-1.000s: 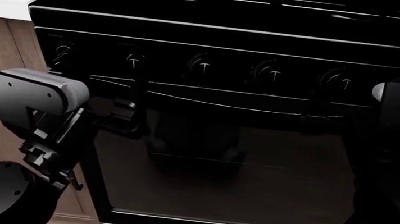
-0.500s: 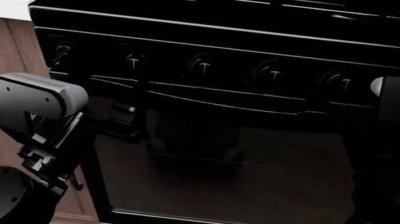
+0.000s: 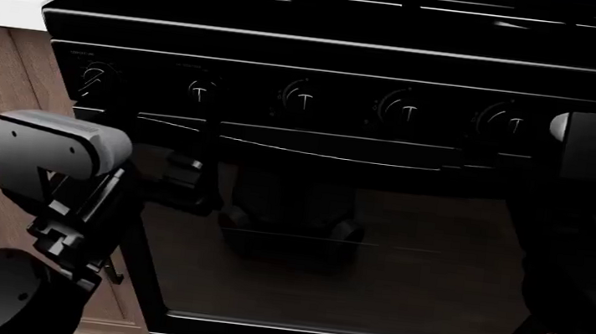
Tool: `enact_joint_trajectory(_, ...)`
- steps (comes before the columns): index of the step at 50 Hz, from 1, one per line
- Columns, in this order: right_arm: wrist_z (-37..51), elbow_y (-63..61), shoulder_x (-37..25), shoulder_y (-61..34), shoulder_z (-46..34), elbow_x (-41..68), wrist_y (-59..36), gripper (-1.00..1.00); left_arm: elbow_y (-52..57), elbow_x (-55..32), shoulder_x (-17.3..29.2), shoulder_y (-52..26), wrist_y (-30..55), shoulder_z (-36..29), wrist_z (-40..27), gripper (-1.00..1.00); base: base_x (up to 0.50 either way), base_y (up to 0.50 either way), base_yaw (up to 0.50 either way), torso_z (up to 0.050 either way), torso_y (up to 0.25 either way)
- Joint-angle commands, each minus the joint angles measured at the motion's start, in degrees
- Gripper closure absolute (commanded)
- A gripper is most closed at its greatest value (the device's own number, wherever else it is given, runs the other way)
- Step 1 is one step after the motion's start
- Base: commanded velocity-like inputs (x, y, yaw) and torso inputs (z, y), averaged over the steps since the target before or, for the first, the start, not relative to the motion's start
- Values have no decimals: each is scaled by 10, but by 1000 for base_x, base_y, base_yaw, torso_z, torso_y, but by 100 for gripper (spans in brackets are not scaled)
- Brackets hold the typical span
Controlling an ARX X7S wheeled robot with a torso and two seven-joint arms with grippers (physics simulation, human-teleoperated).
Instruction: Frozen meat rests on a plate on the counter. Retrieve the meat and place it in a pot on a burner. Then turn the burner on.
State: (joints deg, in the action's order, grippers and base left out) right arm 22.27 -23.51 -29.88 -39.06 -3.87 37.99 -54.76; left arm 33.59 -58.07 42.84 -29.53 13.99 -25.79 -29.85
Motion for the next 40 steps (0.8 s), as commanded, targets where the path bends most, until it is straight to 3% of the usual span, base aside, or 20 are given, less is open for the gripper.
enact_joint_trajectory(1,-8,-7,-16,-9,-31,-46,5,100,5,2,3,5,-2,1,-1,-100,0,3,0,0,0)
enact_joint_trajectory(40,-75,-8,-134,-108,-220,-162,-24,100,0,1,4,14,-11,4,2,-100,5,0,3,0,0)
